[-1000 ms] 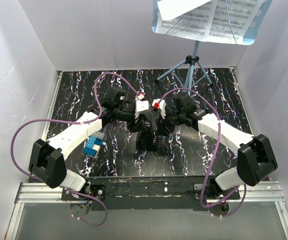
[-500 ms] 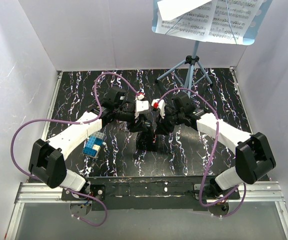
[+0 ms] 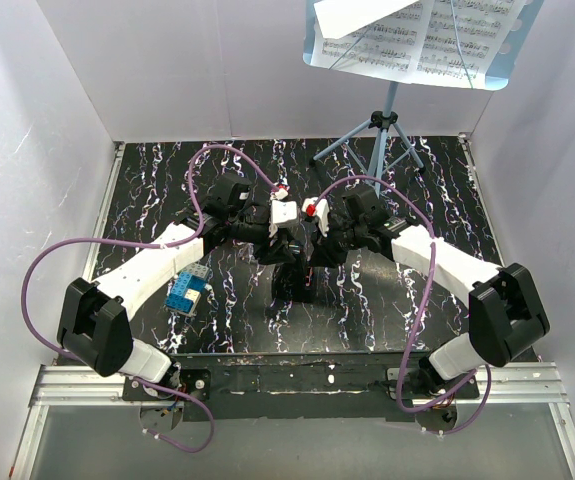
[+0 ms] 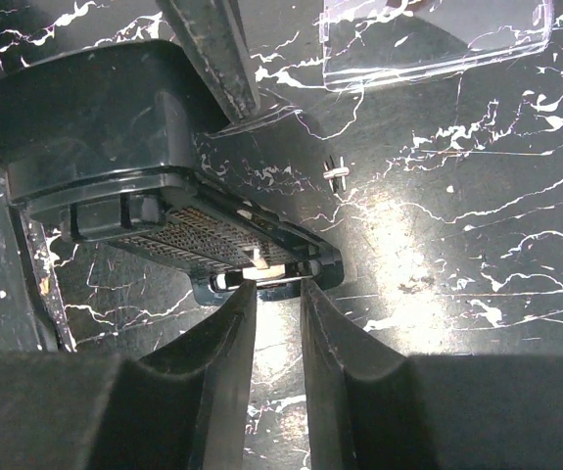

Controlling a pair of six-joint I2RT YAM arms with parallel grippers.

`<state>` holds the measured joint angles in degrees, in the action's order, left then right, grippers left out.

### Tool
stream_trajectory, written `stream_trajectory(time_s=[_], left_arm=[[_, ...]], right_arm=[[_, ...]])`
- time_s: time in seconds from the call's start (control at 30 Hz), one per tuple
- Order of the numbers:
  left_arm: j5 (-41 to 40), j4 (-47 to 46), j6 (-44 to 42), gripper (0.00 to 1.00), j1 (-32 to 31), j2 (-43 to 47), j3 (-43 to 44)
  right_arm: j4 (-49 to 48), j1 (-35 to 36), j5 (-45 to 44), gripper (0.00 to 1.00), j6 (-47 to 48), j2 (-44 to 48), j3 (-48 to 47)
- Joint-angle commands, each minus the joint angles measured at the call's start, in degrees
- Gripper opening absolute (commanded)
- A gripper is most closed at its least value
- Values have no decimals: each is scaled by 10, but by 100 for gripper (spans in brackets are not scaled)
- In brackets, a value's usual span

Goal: Pack up the instrument practice props

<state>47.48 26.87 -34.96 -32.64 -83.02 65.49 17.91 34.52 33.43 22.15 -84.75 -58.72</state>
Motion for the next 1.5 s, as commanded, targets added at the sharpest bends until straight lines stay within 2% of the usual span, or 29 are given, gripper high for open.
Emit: stream_trajectory(time_s=[0.0,0.3,0.63,0.83,0.87,0.93,1.03,1.33,1.37,1.47], left_arm=[[-8,23,3,0,-1,10,-10],[-7,21,8,0,-1,12,-11],[-10,20,11,0,-1,13,-13],[-10,13,21,0,-1,15,-19],[-10,13,21,8,-1,17,-19],[-11,13,21,31,-1,20,-15],[-20,5,29,49,-1,27,-5],[-36,19,24,80,-1,40,40],[-44,23,24,98,-2,44,44],[-67,45,17,98,-2,61,53]], right_arm=[[-27,3,16,31,-10,-5,-25],[-27,16,25,30,-4,-18,-41],[29,60,41,27,97,0,-41],[82,59,24,27,201,21,-32],[82,58,19,28,206,26,-28],[80,53,6,31,199,40,-25],[85,42,-5,38,177,64,-18],[83,24,-34,54,107,123,-10],[82,23,-33,56,98,126,-15],[72,23,-23,64,72,125,-42]])
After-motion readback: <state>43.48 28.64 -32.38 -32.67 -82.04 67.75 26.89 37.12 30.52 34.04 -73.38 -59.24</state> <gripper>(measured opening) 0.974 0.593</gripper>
